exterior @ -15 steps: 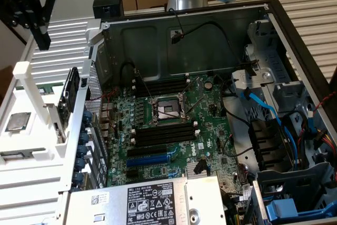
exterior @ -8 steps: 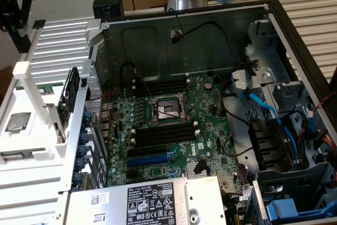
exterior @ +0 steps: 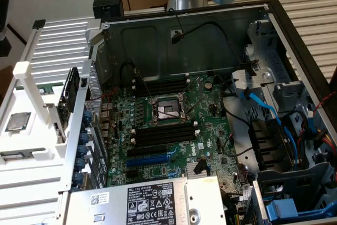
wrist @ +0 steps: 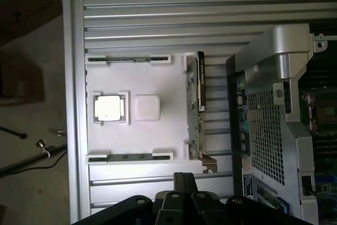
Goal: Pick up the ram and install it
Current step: 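Reach for the ram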
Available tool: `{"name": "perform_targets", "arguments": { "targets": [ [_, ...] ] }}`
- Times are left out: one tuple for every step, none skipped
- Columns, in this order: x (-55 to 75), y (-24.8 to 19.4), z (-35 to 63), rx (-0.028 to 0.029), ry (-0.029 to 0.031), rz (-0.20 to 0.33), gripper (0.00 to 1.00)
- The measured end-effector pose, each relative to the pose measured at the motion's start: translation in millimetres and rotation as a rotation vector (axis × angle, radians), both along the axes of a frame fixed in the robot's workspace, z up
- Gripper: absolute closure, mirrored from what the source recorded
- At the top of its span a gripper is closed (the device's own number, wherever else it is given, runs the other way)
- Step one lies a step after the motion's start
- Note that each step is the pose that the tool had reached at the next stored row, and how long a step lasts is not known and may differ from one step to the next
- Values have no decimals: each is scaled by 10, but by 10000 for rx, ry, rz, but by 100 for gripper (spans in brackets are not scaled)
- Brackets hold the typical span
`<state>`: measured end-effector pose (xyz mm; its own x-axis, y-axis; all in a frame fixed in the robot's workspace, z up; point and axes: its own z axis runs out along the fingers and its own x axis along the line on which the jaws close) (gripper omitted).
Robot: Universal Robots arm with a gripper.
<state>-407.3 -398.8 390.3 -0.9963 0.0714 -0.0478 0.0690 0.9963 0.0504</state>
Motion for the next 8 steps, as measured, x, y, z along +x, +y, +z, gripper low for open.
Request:
{"name": "perform_targets", "arguments": {
  "targets": [
    [-46, 1, -10, -5, 0, 0, 89],
    [-88, 3, -21, -11, -1, 1, 89],
    [-135, 5, -33, -22, 0, 1, 89],
    [-178, 8, -45, -34, 1, 0, 89],
    [-218, 12, -55, -46, 1, 0, 89],
    [-254, 16, -68, -59, 0, 1, 89],
    [-285, 21, -80, -77, 1, 0, 89],
    [-308, 27, -94, -95, 0, 1, 89]
  ]
}}
